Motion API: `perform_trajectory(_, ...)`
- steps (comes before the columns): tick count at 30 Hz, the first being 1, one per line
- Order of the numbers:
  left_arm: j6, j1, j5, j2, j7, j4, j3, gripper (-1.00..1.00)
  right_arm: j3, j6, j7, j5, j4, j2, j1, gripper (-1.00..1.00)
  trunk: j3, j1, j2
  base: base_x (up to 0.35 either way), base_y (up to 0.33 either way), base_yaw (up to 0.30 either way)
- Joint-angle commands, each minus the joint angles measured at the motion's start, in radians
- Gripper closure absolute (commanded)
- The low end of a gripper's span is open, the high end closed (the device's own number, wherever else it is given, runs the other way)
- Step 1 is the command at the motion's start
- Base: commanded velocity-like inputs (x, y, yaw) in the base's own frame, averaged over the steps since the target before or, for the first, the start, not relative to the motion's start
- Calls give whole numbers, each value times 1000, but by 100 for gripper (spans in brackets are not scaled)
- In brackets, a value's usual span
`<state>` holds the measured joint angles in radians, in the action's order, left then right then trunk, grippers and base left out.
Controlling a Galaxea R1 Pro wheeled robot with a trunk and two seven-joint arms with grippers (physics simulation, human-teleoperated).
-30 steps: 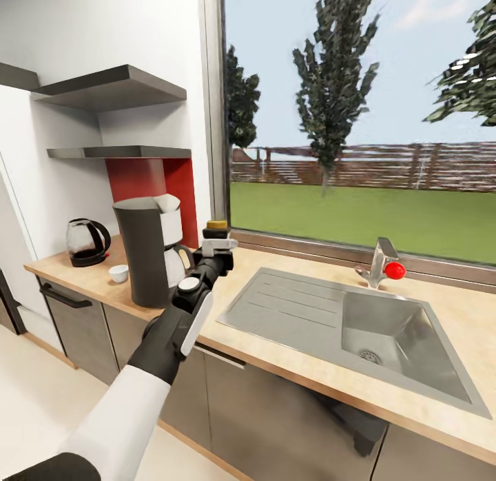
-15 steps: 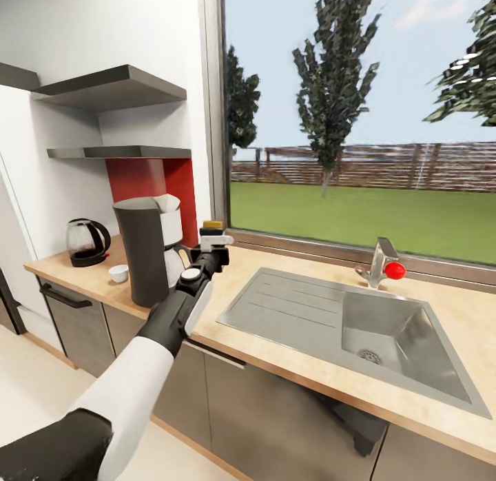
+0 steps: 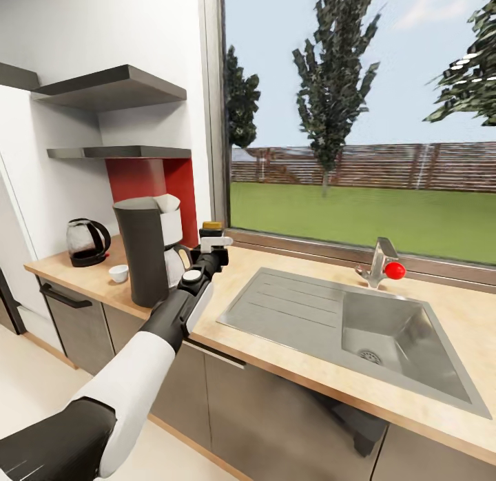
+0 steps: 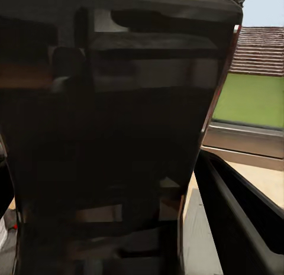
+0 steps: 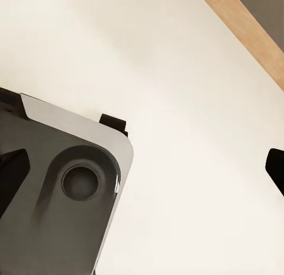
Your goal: Set up a coffee station on the kitchen countertop: keep the coffee maker on the countertop, move the bottle of coffee from the kitchen shelf to the counter next to the coffee maker, place a paper coffee filter on top of the coffee maker, put the saucer next to the coffee maker with the coffee cup on the saucer, and place the electric kettle next to the coffee maker.
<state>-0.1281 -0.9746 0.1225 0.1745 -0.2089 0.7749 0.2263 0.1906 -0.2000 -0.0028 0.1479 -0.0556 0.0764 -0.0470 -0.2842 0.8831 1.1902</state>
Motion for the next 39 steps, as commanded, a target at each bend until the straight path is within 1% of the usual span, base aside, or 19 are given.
perform_trajectory(1, -4, -1, 10, 0, -6, 1, 2, 100, 0, -3, 0, 9, 0, 0, -1, -100, -1, 0, 1, 0, -8, 0)
perform_trajectory(12, -1, -1, 11, 0, -6, 2, 2, 100, 0, -1, 0, 10, 3, 0, -1, -100, -1, 0, 1, 1, -65, 0)
perform_trajectory(18, -1, -1, 11, 0, -6, 4, 2, 100, 21, 0, 0, 11, 13, -1, -1, -100, -1, 0, 1, 76, -55, 0)
perform_trajectory(19, -1, -1, 11, 0, -6, 4, 2, 100, 32, 0, 0, 11, 22, -1, -1, -100, -1, 0, 1, 36, -27, 0)
perform_trajectory(23, -1, -1, 11, 0, -6, 4, 2, 100, 48, -1, 0, 11, 29, -1, -1, -100, -1, 0, 1, 20, -20, 0)
perform_trajectory(28, 1, -1, 11, 0, -6, 5, 2, 100, 56, -1, 0, 10, 33, -1, -1, -100, -1, 0, 1, 6, -95, 0)
perform_trajectory(32, 24, -1, 10, 0, -6, 1, 2, 100, 57, -1, 0, 10, 34, -1, 0, -100, -1, 0, 1, 1, -32, 13)
perform_trajectory(39, 34, -1, 9, 0, -6, -8, 2, 100, 58, -1, 0, 10, 34, -1, 1, -100, -1, 0, 1, 0, -6, 121)
